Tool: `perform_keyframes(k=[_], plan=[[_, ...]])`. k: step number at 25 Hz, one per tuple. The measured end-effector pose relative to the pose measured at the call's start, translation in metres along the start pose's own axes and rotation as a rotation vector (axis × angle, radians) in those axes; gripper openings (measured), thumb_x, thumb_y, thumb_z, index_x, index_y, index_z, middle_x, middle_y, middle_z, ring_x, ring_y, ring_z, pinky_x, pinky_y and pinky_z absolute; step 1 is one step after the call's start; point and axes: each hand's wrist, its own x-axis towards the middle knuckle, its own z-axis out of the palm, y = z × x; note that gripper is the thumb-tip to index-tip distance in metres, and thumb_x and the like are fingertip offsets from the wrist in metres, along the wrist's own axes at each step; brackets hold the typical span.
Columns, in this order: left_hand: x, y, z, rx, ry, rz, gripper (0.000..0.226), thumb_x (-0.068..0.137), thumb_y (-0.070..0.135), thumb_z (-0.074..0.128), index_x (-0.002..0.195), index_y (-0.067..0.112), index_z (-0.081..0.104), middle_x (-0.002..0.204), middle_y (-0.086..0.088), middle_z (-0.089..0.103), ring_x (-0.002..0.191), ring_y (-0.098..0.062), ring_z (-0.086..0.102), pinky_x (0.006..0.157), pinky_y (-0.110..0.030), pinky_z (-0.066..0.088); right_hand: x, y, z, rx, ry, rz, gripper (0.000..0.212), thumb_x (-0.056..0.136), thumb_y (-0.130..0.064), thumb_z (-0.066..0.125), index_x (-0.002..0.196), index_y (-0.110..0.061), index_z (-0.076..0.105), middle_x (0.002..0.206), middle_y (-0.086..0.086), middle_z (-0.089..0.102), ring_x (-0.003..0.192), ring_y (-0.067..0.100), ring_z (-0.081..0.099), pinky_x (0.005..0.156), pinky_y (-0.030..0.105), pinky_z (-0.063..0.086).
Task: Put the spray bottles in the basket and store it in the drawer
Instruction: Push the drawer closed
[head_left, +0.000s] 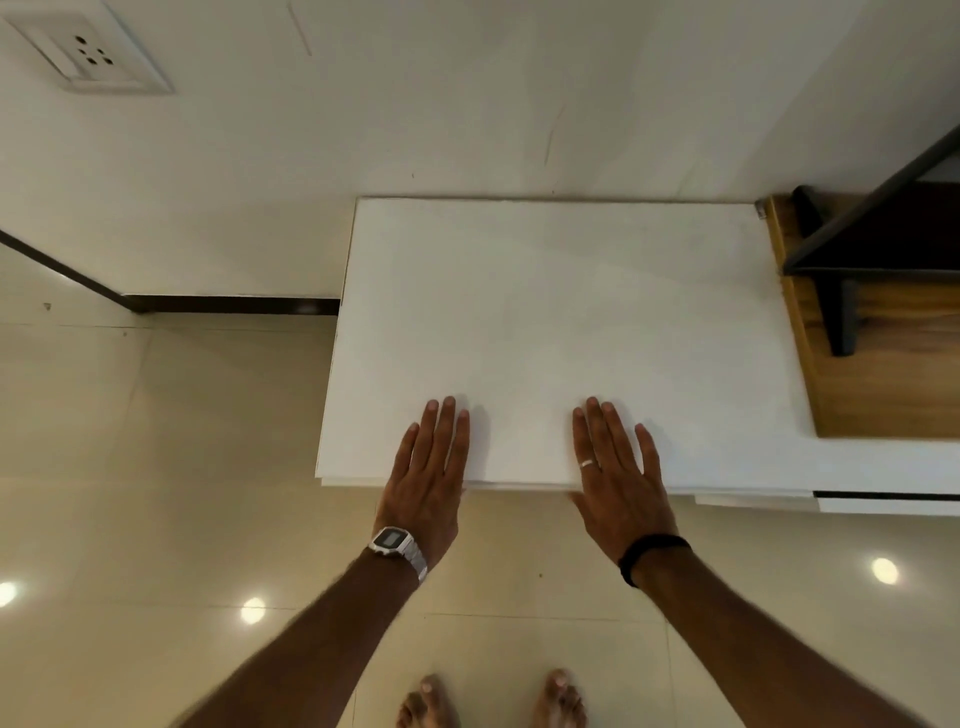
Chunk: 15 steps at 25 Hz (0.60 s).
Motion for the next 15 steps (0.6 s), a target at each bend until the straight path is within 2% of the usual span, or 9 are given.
perform_keyframes(k=[4,7,9,11,13,15], plan=[[0.01,-0.004,0.009,0.02,0.006,-0.007,0.092,0.094,0.024,0.062,0.16,0.008,-0.001,0.17,-0.015,-0.006,0.157,-0.033,-0.004,0.127,-0.046,0.016,0.005,-0.011,0.006,0.04,0.037,0.072,0.092,0.092,-0.015,0.059,0.157,-0.009,-0.005,0.167,0.015,-0.007,0.154,0.031,-0.003,0.122,0.053,0.014],[0.01,-0.007,0.013,0.024,0.019,0.018,0.091,0.095,0.026,0.061,0.16,0.008,0.001,0.169,-0.016,-0.005,0.157,-0.033,-0.003,0.127,-0.046,0.015,0.004,-0.01,0.006,0.07,0.027,0.066,0.091,0.094,-0.017,0.058,0.157,-0.01,-0.007,0.167,0.015,-0.009,0.154,0.03,-0.004,0.122,0.054,0.015],[0.01,-0.007,0.011,0.032,0.004,0.027,0.095,0.092,0.031,0.065,0.16,0.007,0.002,0.169,-0.017,-0.004,0.157,-0.034,-0.001,0.127,-0.047,0.017,0.004,-0.01,0.003,0.07,-0.02,0.053,0.096,0.094,-0.028,0.06,0.157,-0.01,-0.01,0.166,0.015,-0.013,0.154,0.031,-0.006,0.122,0.054,0.015],[0.011,-0.01,0.001,0.034,-0.056,0.046,0.107,0.087,0.048,0.068,0.16,0.006,0.001,0.169,-0.017,-0.005,0.157,-0.035,-0.001,0.126,-0.048,0.019,0.006,-0.008,-0.006,0.089,-0.123,0.026,0.114,0.087,-0.055,0.061,0.155,-0.009,-0.017,0.164,0.017,-0.02,0.153,0.033,-0.012,0.122,0.056,0.011],[0.013,-0.012,-0.019,0.048,-0.088,0.062,0.114,0.084,0.065,0.061,0.159,0.005,-0.001,0.168,-0.017,-0.009,0.157,-0.035,-0.004,0.126,-0.049,0.017,0.01,-0.007,-0.027,0.066,-0.168,0.019,0.117,0.082,-0.078,0.042,0.154,-0.008,-0.019,0.163,0.017,-0.023,0.153,0.032,-0.013,0.122,0.057,0.006],[0.012,-0.008,-0.045,0.003,-0.014,0.062,0.105,0.09,0.068,0.047,0.159,0.005,0.001,0.169,-0.015,-0.007,0.156,-0.034,-0.006,0.127,-0.05,0.013,0.009,-0.008,-0.054,0.098,-0.078,0.054,0.106,0.085,-0.079,0.024,0.156,-0.009,-0.012,0.165,0.014,-0.016,0.154,0.03,-0.009,0.122,0.057,0.003]])
